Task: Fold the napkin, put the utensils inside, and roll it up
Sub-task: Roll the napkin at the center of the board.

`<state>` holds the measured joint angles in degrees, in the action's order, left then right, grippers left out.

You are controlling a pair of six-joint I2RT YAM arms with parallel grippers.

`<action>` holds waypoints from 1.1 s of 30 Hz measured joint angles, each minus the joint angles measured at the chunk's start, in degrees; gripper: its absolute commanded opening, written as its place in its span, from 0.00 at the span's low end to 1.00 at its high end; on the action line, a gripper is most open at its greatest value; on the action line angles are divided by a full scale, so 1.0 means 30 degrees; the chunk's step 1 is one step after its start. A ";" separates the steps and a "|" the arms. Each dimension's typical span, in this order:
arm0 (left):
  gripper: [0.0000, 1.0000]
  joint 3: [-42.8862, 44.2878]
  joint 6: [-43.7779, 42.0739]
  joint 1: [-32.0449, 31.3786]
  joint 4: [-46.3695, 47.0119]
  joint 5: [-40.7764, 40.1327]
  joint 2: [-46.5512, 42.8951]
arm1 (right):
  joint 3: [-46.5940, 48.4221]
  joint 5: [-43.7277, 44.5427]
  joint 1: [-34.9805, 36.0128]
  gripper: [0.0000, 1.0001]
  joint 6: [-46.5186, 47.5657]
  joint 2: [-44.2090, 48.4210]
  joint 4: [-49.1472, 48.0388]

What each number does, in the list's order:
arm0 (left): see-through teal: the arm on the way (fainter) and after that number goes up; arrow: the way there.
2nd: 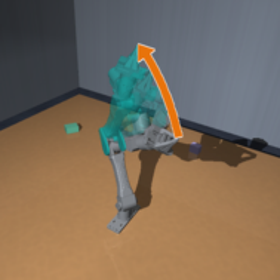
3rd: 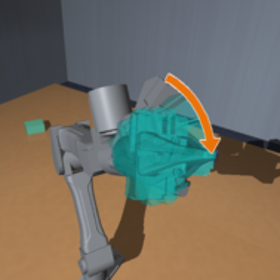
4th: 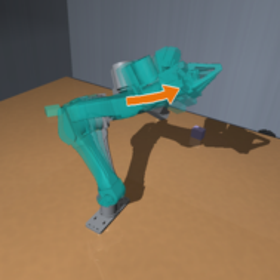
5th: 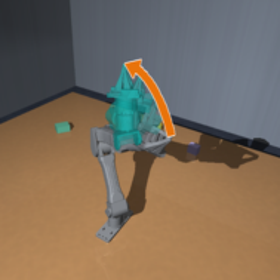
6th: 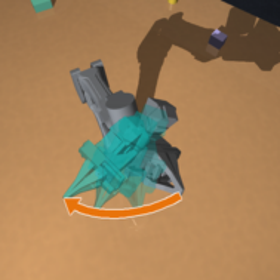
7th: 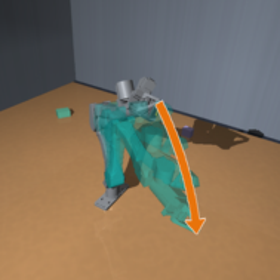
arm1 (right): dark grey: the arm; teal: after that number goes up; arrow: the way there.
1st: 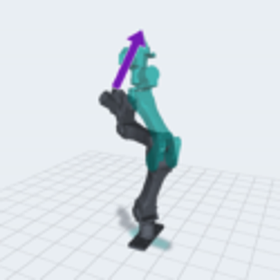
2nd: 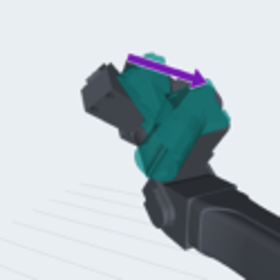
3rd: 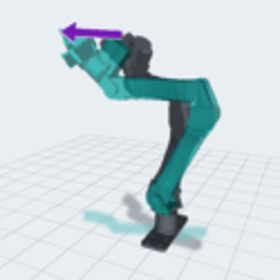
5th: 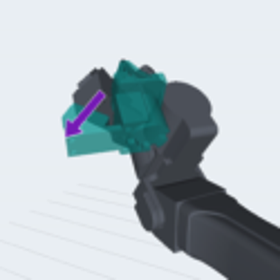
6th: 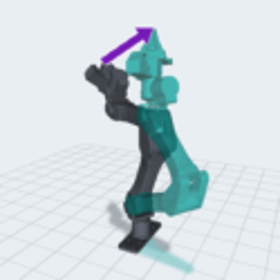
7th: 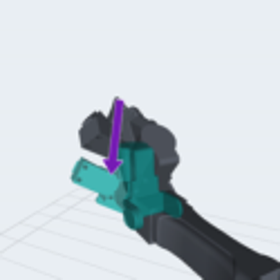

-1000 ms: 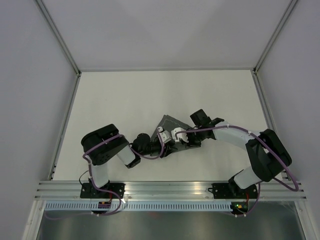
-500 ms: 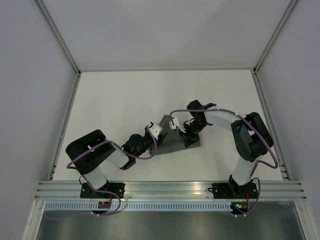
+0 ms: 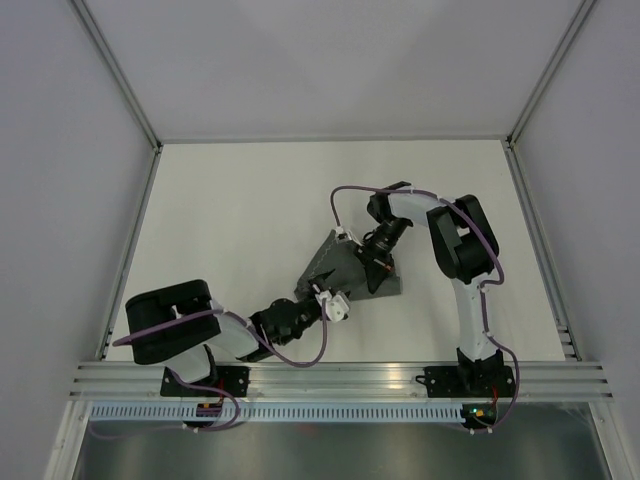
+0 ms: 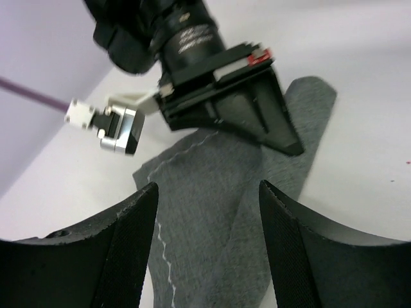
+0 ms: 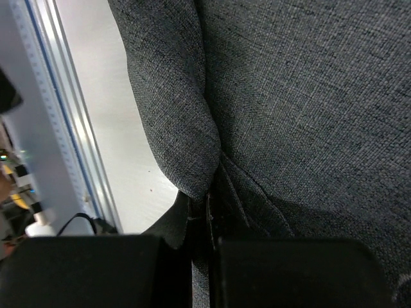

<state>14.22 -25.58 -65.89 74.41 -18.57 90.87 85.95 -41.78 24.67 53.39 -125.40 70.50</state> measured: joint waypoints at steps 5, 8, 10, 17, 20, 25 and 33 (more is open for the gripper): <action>0.77 0.0874 -0.2142 -0.1282 -0.1399 0.0393 -0.0051 | 0.1056 -0.0299 -0.0204 0.00 -0.0481 -0.1246 0.1530; 0.76 0.1005 -0.2958 -0.1406 -0.2484 0.0918 0.0015 | 0.1676 -0.0270 -0.0226 0.00 -0.0539 -0.1858 0.2346; 0.75 0.1027 -0.3585 -0.1501 -0.2834 0.1304 0.0481 | 0.2149 -0.0270 -0.0233 0.00 -0.0532 -0.2280 0.2885; 0.74 0.1275 -0.5107 -0.1639 -0.2186 0.1778 0.3701 | 0.3191 -0.0182 -0.0342 0.00 -0.0539 -0.3191 0.4036; 0.73 0.1712 -0.5544 -0.1654 -0.1319 0.1756 0.4583 | 0.3206 0.0022 -0.0393 0.01 -0.0532 -0.3242 0.4248; 0.54 0.2106 -0.5734 -0.1326 -0.0969 0.1821 0.5413 | 0.3279 0.0204 -0.0459 0.00 -0.0539 -0.3417 0.4575; 0.26 0.2579 -0.5370 -0.0597 -0.2157 0.2594 0.5421 | 0.3468 0.0379 -0.0474 0.00 -0.0532 -0.3548 0.4809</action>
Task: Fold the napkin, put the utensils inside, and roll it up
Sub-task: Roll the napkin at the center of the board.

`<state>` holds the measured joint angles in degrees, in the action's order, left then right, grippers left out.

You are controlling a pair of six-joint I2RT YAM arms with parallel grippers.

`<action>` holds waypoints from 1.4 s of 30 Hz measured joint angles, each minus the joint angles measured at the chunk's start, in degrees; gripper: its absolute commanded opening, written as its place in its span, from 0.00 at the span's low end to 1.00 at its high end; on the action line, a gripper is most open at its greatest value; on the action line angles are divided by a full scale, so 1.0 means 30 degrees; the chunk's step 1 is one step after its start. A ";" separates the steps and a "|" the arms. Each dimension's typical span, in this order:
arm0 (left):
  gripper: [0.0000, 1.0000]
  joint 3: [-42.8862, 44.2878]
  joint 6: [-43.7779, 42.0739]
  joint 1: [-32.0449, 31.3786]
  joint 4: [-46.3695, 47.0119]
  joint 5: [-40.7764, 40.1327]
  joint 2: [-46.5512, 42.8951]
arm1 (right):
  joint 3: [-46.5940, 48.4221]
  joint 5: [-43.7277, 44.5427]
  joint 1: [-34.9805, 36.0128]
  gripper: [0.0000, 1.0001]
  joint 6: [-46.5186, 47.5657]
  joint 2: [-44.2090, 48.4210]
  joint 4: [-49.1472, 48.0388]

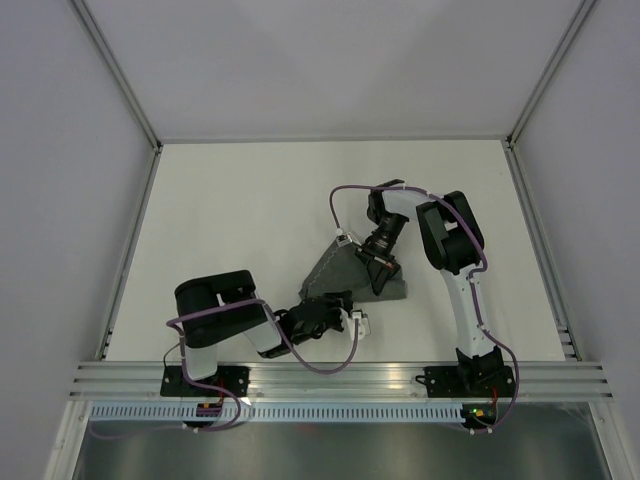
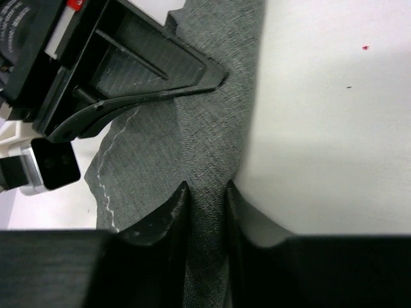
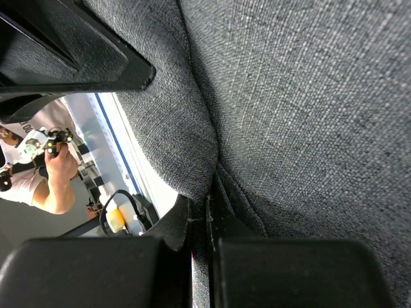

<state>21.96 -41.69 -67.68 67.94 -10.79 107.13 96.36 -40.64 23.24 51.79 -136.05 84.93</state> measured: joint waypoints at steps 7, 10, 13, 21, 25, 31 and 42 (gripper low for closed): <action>0.02 0.0393 0.0947 0.0459 -0.1202 0.1421 -0.0532 | 0.0073 0.0248 -0.0204 0.31 -0.0073 0.0044 -0.0036; 0.02 0.0452 0.2339 0.1064 -0.1202 0.2280 -0.0721 | -0.0131 0.0277 -0.0313 0.42 -0.0124 0.0539 -0.0204; 0.02 0.0561 0.4095 0.1887 -0.1093 0.3271 -0.0772 | -0.0663 0.0648 -0.0444 0.48 -0.0073 0.1894 -0.1464; 0.02 0.0386 0.8014 0.3308 0.0175 0.5384 -0.0459 | -0.2885 0.1188 -0.2142 0.48 0.0204 0.7490 -0.7198; 0.02 0.0051 0.9610 0.3803 0.1166 0.6295 -0.0240 | -0.7002 0.1435 -0.2608 0.48 0.0998 1.1526 -1.0681; 0.02 -0.0189 1.1285 0.4408 0.2069 0.7526 0.0102 | -1.3194 0.1639 -0.2047 0.49 0.2849 1.6342 -1.4294; 0.02 0.0080 1.2218 0.4750 0.2186 0.8349 0.0372 | -1.9292 0.3978 0.3075 0.50 0.2820 2.0881 -1.9628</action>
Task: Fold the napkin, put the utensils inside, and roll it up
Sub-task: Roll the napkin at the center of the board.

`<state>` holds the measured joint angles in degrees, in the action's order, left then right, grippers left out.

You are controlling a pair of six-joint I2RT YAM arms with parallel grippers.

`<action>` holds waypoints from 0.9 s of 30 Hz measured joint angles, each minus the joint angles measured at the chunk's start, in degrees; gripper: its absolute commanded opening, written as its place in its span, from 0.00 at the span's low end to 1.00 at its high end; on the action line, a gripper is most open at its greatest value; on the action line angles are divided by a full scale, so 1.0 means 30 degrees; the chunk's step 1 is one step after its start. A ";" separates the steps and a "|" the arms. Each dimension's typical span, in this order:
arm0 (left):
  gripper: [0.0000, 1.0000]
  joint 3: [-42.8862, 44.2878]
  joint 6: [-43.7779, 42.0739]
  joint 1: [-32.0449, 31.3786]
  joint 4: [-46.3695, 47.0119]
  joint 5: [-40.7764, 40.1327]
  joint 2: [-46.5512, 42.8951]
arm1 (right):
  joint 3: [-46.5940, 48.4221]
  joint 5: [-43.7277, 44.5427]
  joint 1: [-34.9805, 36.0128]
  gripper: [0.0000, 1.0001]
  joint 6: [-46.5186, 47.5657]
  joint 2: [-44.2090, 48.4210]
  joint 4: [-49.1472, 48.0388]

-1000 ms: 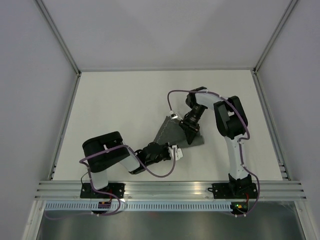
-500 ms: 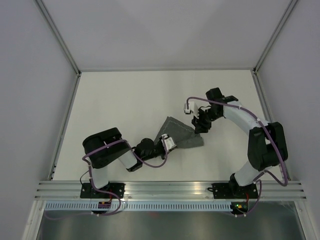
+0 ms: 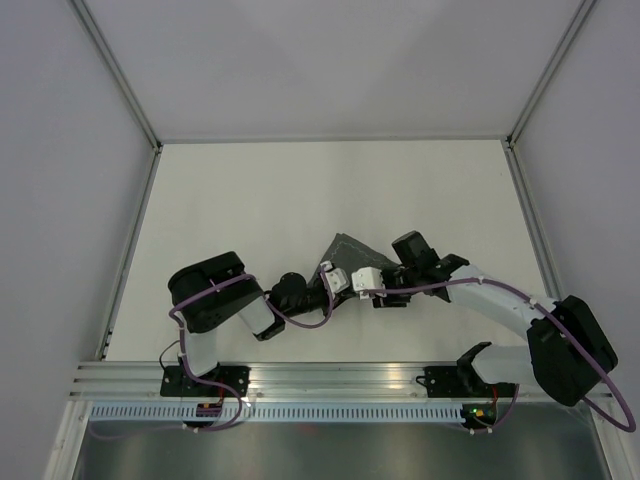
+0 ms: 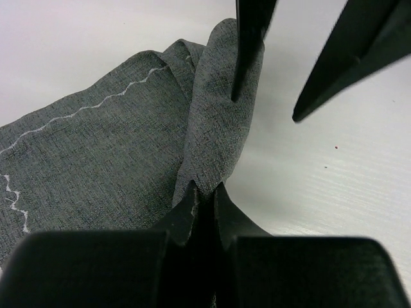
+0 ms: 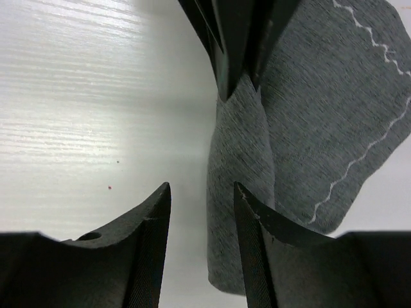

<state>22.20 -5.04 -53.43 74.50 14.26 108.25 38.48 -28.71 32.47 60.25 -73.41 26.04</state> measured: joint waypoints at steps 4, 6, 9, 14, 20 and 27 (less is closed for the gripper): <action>0.02 0.0109 0.0102 0.0080 -0.0095 0.0270 0.0051 | -0.1056 0.1100 0.1290 0.51 -0.0452 0.0131 -0.1741; 0.02 0.0117 0.0248 0.0153 -0.0073 0.0401 0.0066 | -0.1399 0.1596 0.1479 0.50 -0.0736 0.0211 -0.2557; 0.02 0.0117 0.0546 0.0284 0.0000 0.0561 0.0138 | -0.1880 0.2382 0.1800 0.50 -0.1173 0.0393 -0.3891; 0.02 0.0109 0.0831 0.0444 0.0080 0.0809 0.0175 | -0.2718 0.3504 0.2273 0.51 -0.1763 0.0656 -0.5974; 0.02 0.0073 0.1202 0.0627 0.0073 0.0882 0.0168 | -0.2856 0.3978 0.2521 0.51 -0.2025 0.0415 -0.6688; 0.02 0.0044 0.1486 0.0699 0.0073 0.0882 0.0146 | -0.2849 0.4007 0.2630 0.55 -0.2033 0.0357 -0.6659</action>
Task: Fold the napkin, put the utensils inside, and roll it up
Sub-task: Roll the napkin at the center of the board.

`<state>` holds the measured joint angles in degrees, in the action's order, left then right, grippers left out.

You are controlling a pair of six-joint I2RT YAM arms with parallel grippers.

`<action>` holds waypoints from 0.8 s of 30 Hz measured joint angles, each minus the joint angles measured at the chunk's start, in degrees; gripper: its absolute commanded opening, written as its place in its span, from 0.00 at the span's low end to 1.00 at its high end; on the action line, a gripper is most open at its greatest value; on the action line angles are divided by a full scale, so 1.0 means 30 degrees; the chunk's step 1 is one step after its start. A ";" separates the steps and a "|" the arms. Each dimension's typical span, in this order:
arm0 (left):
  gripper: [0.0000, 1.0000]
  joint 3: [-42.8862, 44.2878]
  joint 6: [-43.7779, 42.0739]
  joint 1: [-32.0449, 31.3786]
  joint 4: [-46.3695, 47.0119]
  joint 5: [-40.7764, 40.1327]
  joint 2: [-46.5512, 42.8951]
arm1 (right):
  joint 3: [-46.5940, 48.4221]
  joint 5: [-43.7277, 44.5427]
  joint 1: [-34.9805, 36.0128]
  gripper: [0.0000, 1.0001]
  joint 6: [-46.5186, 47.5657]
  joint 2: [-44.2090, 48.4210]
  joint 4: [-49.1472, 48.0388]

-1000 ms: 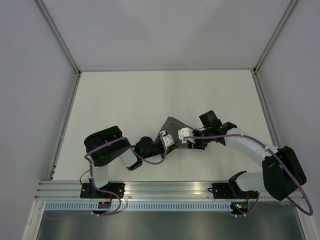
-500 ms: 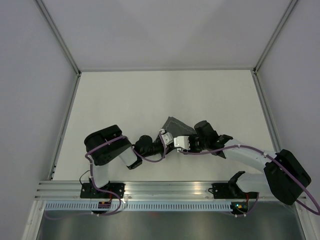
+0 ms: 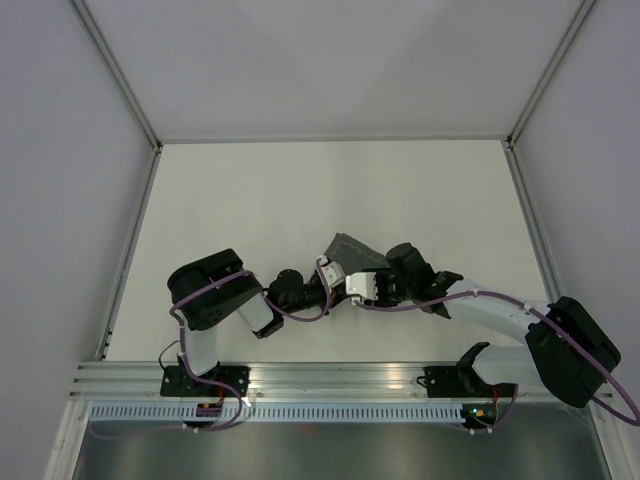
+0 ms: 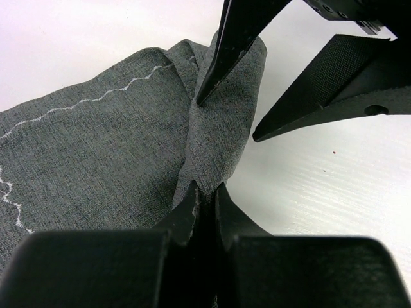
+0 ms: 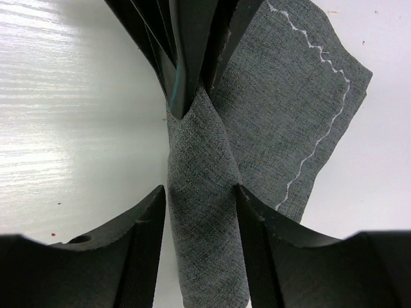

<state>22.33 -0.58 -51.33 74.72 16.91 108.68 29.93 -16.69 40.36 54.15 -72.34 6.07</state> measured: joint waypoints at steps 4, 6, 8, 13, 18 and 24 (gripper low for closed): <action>0.02 0.0146 0.0000 -0.0058 -0.0240 -0.0036 -0.0080 | -0.0022 0.0168 0.0532 0.56 0.0532 -0.0233 0.0627; 0.02 0.0204 0.0000 -0.0095 -0.0379 -0.0036 -0.0080 | -0.0073 0.0481 0.0969 0.56 0.0991 -0.0699 0.0823; 0.02 0.0226 0.0000 -0.0095 -0.0408 -0.0044 -0.0080 | -0.0073 0.0612 0.1027 0.56 0.1275 -0.0903 0.0605; 0.02 0.0248 0.0000 -0.0095 -0.0437 -0.0080 -0.0087 | -0.0015 0.0947 0.1049 0.50 0.1530 -0.1384 -0.0058; 0.02 0.0255 0.0007 -0.0080 -0.0444 -0.0095 -0.0087 | 0.0015 0.1362 0.1078 0.21 0.1741 -0.2025 -0.0947; 0.09 0.0117 0.0321 0.0255 -0.0248 -0.0087 -0.0080 | 0.0219 0.1719 0.1093 0.00 0.1698 -0.2674 -0.1712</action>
<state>22.68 0.38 -50.57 73.97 16.64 108.44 30.59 -11.53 43.64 59.24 -80.36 0.93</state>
